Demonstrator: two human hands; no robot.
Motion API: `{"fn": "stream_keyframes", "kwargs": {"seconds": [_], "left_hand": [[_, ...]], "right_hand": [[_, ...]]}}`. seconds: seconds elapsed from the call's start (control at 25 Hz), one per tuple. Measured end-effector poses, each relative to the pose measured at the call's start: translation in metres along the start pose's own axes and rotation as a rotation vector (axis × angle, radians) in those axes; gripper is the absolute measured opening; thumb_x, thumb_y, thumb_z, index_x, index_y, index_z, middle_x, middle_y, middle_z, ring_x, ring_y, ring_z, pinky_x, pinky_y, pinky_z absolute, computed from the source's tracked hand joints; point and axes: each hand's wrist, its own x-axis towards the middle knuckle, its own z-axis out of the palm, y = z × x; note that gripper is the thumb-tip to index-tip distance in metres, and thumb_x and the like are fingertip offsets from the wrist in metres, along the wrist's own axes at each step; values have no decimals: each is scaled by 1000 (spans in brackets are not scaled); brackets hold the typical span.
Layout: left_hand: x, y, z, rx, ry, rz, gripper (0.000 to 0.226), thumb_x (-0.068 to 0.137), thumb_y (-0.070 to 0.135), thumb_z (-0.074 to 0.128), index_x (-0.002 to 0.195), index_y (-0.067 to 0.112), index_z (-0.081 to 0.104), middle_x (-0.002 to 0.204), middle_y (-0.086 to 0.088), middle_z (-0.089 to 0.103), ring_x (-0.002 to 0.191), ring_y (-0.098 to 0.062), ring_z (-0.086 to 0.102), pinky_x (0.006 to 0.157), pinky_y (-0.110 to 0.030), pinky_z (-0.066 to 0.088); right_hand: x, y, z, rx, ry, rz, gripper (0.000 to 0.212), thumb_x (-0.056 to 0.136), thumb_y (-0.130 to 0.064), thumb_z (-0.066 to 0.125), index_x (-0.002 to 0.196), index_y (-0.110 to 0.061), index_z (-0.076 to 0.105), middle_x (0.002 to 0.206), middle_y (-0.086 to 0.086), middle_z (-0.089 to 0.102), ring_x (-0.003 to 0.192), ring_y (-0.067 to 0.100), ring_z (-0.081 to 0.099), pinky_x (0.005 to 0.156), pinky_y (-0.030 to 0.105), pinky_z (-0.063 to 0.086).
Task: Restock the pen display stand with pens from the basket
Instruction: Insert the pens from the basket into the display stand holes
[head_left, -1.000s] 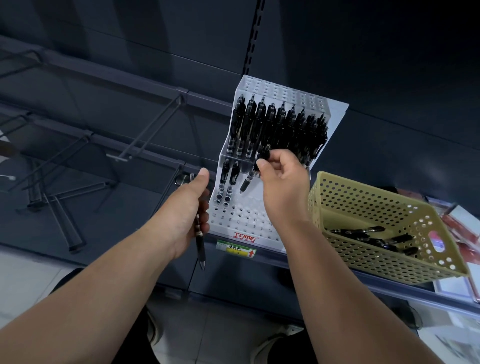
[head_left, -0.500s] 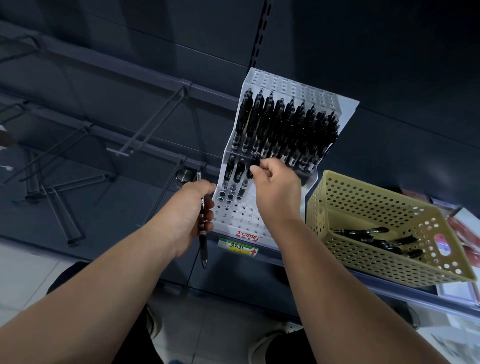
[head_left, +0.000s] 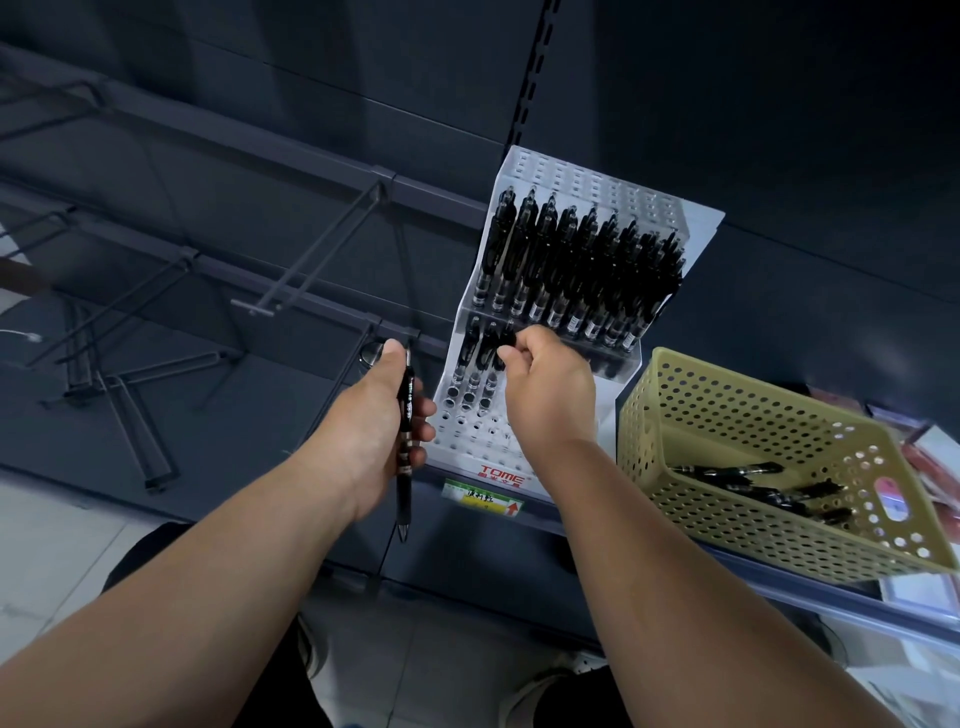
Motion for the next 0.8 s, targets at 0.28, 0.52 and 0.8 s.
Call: {"fn": "stream_keyframes", "kwargs": {"seconds": [0.28,0.52,0.8], "left_hand": [[-13,3,1,10,-20,15,43,96,55,40,76,18,51,68,0,58,54,-14,50,47,-26,36],[-30,5,8,-12,-121,38,32,96,45,46,79,19,54,70,1,58,56,-12,51,50,-25,35],[-44,-2,23,11,-262,100,15,97,2,40,95,12,52,80,-4,57,67,-14,52,57,-26,38]], "right_hand": [[-2,-2,-6,79,-81,127,16,98,-26,53,101,-14,63,72,-3,57,63,15,51,59,33,47],[-27,-5,-22,334,-32,241,13,96,-26,55,105,-23,63,98,-6,68,89,13,66,81,37,56],[-56,-15,-59,684,-180,312,11,95,-18,58,89,-24,64,90,-2,70,74,7,66,70,23,55]]}}
